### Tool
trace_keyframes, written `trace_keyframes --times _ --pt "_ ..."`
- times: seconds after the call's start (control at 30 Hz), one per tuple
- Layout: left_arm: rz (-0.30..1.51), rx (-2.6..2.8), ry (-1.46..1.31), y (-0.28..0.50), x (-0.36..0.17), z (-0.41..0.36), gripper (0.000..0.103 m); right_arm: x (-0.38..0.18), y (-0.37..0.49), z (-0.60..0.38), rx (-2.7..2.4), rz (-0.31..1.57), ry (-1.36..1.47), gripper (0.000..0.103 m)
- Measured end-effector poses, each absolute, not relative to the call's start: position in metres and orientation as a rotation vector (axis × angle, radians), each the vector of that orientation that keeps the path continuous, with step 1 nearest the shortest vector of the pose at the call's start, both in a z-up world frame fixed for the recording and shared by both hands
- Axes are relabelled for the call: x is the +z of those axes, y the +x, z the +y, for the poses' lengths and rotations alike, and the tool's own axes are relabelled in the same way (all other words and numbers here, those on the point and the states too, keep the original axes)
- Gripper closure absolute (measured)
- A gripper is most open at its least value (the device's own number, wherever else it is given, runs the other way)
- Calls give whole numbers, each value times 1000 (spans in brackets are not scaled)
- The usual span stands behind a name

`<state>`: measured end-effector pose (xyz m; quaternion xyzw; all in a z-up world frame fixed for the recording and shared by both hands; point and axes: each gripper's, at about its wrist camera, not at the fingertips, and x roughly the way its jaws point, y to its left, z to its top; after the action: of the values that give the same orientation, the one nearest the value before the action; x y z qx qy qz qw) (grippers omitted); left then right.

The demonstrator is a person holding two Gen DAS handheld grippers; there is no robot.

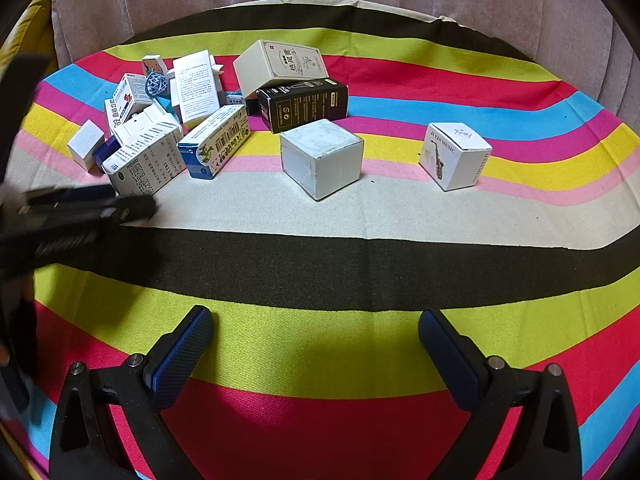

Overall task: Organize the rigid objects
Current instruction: 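Grasp a white medicine box with the left tool while the right tool grasps the white cube box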

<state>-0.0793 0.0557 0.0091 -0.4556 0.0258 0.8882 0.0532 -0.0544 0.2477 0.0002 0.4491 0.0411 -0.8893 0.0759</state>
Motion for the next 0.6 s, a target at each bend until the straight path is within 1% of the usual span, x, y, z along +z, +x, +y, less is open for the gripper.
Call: trace_keyframes --times 0.13,0.17,0.2,0.33,0.53,0.6 --pt "51 2694 -1321 -87 6 53 41 0 -54 248 -2666 123 1346 0" --pt "52 2690 -1308 -86 6 53 46 0 -54 248 -2666 123 1346 0" --pt "41 2676 -1289 -85 7 52 59 0 -54 248 -2666 124 1346 0" --pt "53 2700 -1265 -70 11 50 58 0 -58 248 -2666 121 1346 0" --pt "57 2757 -1226 -12 17 29 58 0 -58 248 -2666 122 1346 0" --pt "14 2771 -1254 2 14 13 58 0 -58 248 -2666 121 1346 0"
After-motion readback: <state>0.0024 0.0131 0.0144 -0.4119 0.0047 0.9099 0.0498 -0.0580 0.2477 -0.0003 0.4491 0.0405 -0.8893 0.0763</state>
